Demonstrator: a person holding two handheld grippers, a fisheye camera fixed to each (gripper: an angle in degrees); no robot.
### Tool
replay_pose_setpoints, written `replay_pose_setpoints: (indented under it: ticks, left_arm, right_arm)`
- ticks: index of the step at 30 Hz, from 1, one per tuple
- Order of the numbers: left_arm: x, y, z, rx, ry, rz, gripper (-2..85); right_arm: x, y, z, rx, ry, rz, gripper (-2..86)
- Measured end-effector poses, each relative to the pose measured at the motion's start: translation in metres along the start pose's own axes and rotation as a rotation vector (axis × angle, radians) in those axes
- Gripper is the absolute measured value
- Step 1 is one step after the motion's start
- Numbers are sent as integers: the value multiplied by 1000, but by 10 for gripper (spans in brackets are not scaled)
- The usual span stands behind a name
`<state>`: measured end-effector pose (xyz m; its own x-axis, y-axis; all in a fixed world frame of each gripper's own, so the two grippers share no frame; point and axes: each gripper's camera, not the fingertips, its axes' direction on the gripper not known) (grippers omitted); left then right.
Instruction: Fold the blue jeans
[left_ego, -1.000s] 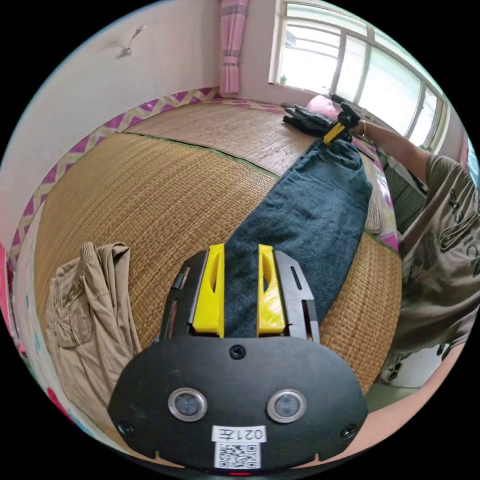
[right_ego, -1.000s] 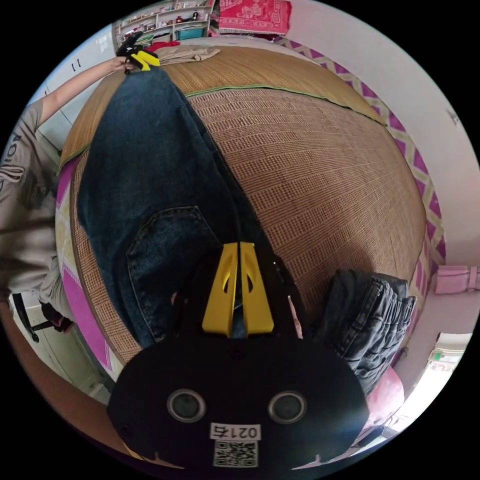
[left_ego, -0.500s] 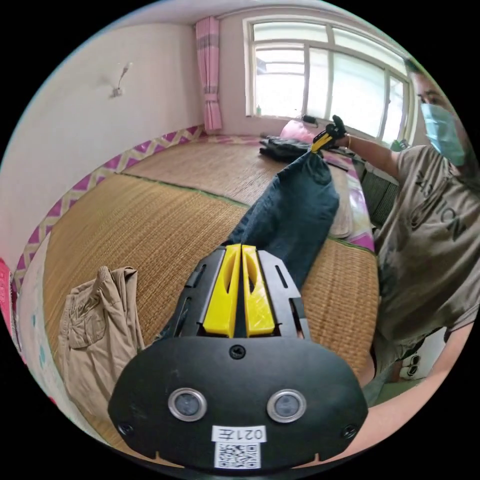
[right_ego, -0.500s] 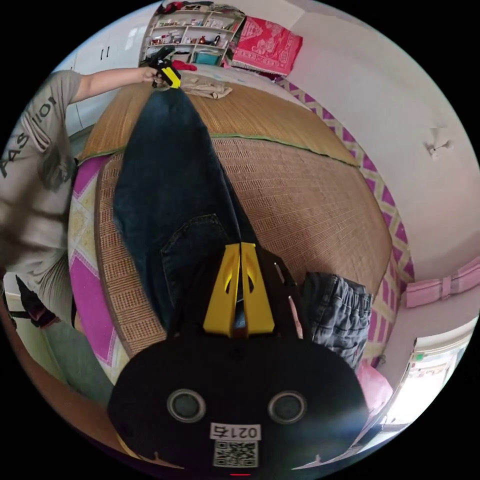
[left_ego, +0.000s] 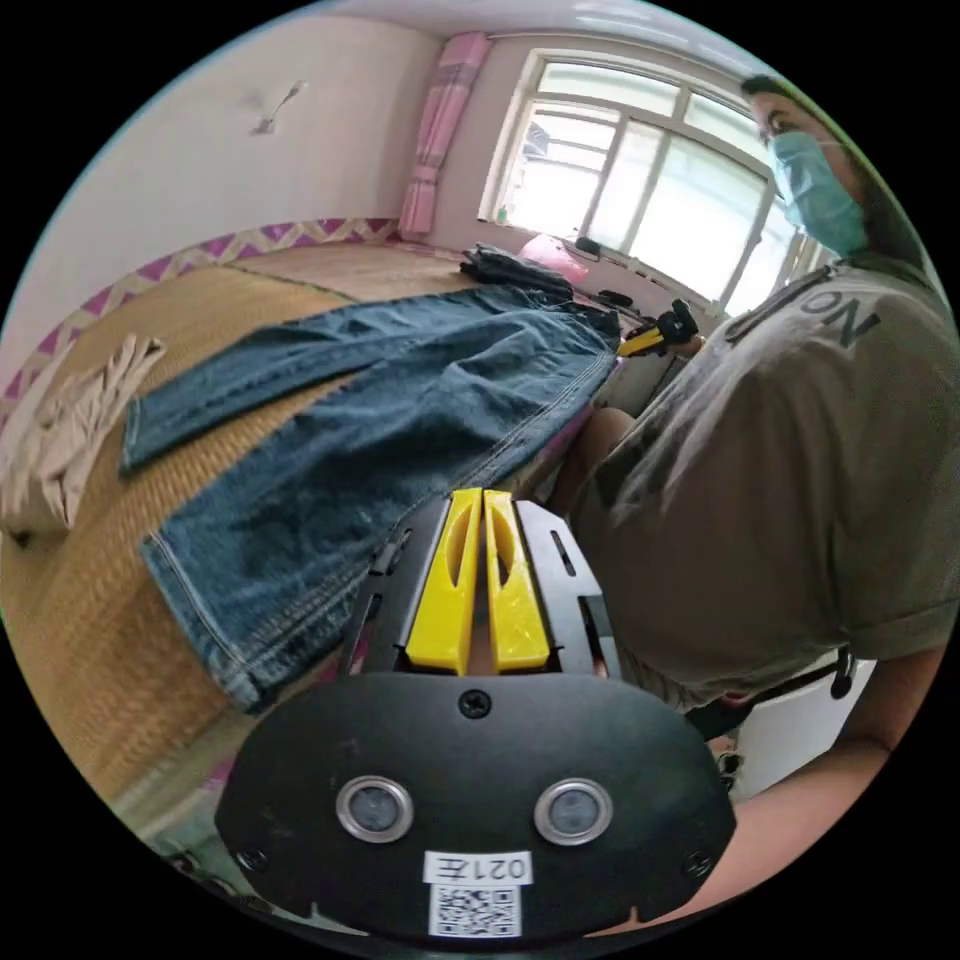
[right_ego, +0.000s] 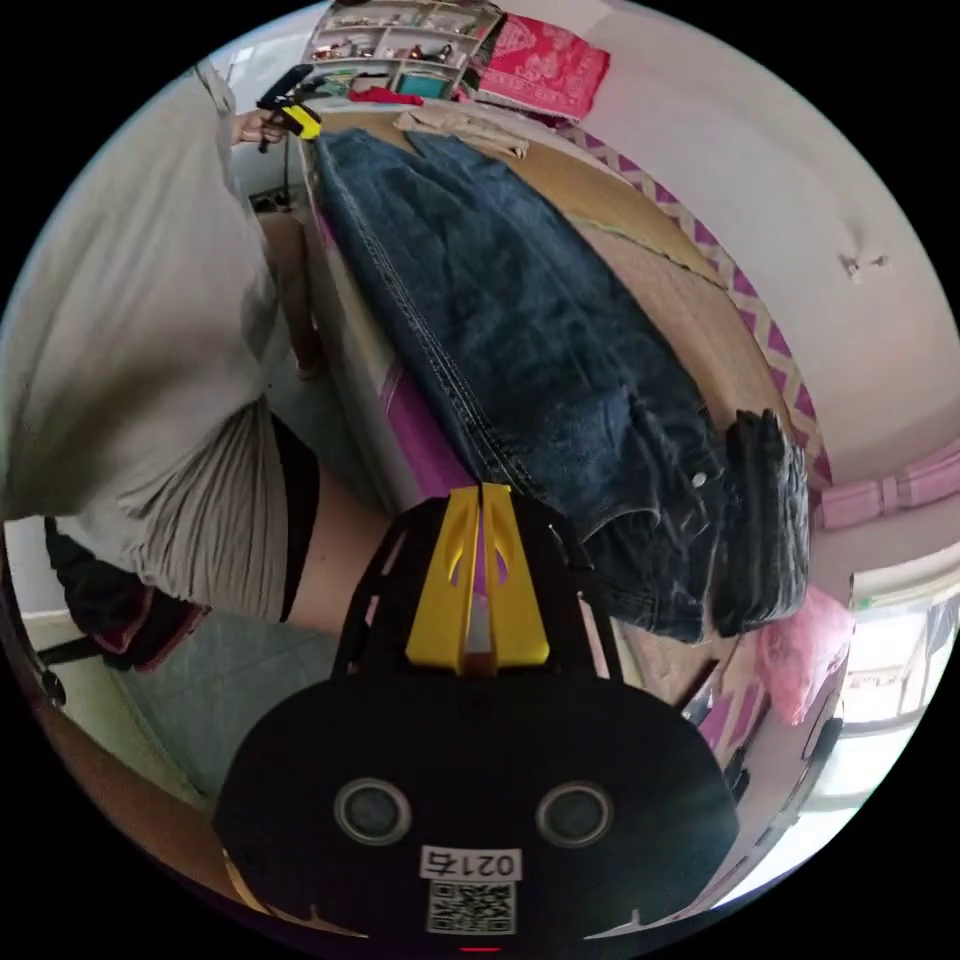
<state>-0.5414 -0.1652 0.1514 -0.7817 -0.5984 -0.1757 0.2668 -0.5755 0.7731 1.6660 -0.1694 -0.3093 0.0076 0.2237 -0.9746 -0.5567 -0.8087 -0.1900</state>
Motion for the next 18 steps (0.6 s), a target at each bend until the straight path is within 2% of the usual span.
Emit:
replay_pose_setpoints:
  ticks: [3,5,11,14,16,18]
  left_arm:
    - [-23,28,-6,119,32,-98,-10]
    - [-28,33,-13,141,40,-110,-10]
    - [-35,33,-38,85,46,-85,-9]
    - [-33,30,-80,265,58,-78,-7]
    - [-29,8,-101,321,-22,-61,-3]
    - [-31,-45,-107,331,-124,8,29]
  right_arm:
    - [-2,42,50,69,103,122,-5]
    - [12,68,66,96,73,181,-5]
    - [36,129,133,39,68,192,-7]
    - [57,157,165,-9,22,258,-8]
    - [71,176,169,67,8,323,-8]
    - [90,192,166,260,39,383,-7]
